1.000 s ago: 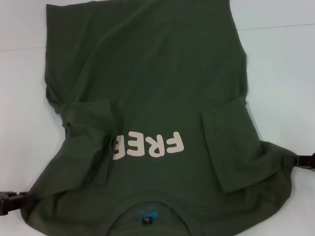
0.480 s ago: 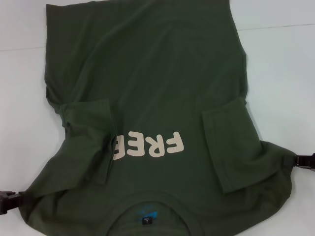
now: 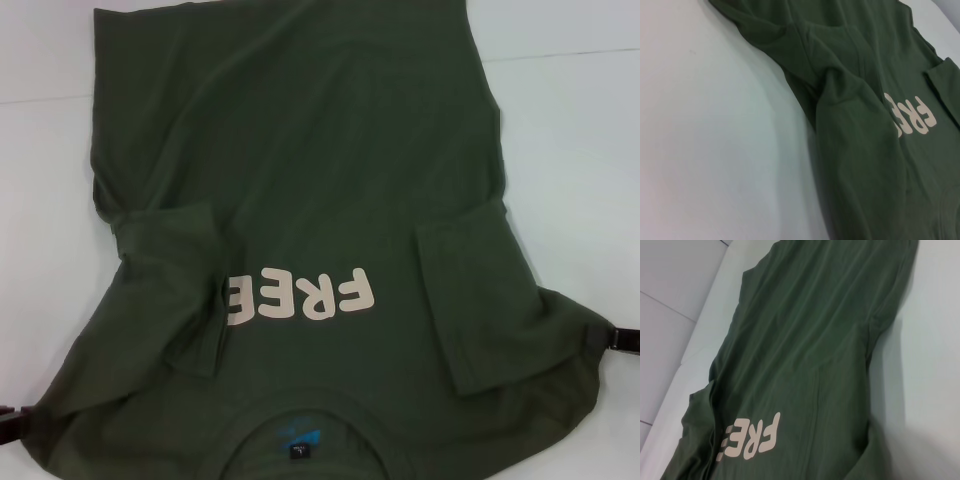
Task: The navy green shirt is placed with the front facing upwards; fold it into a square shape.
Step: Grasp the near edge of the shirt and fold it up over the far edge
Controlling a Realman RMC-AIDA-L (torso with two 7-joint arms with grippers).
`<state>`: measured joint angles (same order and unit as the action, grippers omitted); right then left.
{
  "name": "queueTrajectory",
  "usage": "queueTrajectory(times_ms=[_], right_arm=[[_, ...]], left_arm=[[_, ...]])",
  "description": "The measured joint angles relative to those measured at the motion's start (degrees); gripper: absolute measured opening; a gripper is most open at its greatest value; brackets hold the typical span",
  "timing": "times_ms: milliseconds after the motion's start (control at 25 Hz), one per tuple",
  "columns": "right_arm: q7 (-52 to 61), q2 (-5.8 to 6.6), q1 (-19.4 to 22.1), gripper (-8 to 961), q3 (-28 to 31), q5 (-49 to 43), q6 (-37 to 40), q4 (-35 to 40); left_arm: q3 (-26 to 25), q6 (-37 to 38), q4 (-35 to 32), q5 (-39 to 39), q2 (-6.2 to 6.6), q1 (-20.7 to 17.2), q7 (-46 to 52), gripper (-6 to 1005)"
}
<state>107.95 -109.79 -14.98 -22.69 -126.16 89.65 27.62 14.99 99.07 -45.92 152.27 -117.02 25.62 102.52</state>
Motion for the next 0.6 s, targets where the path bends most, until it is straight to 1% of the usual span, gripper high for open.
queueTrajectory(times_ms=[240, 600], right_arm=[[-1.61, -0.55, 1.63, 12, 0.82, 0.07, 0.15, 0.05], [-4.19, -0.75, 4.25, 12, 5.31, 0.08, 1.50, -0.10]], left_arm=[[-0.42, 2.07, -0.58, 0.19, 0.20, -0.62, -0.23, 27], [-0.66, 3.55, -1.60, 0.78, 0.28, -2.07, -0.42, 28]])
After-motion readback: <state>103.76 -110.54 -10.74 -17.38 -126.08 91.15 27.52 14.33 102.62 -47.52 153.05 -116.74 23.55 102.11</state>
